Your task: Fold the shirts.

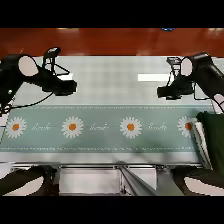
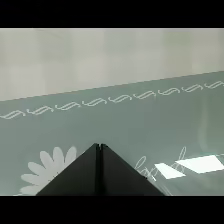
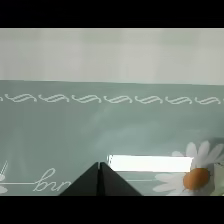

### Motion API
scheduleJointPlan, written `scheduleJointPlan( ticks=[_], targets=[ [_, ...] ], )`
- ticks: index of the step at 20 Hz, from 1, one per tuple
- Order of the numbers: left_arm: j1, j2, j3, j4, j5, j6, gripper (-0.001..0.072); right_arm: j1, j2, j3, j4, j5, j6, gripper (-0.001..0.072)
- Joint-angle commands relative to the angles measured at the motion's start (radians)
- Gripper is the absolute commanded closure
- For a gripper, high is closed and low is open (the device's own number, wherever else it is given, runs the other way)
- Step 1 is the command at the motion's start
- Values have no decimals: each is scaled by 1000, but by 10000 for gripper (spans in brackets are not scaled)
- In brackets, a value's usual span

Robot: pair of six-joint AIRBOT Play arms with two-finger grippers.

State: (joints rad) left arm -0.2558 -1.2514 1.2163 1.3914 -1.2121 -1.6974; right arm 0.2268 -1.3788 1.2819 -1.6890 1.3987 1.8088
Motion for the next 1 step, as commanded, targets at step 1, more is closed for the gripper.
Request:
scheduleJointPlan(
  ticks=[1],
  targets=[
    [0, -1, 0, 0, -1, 1, 686, 0, 0, 1, 0, 0, 1, 683]
  ],
)
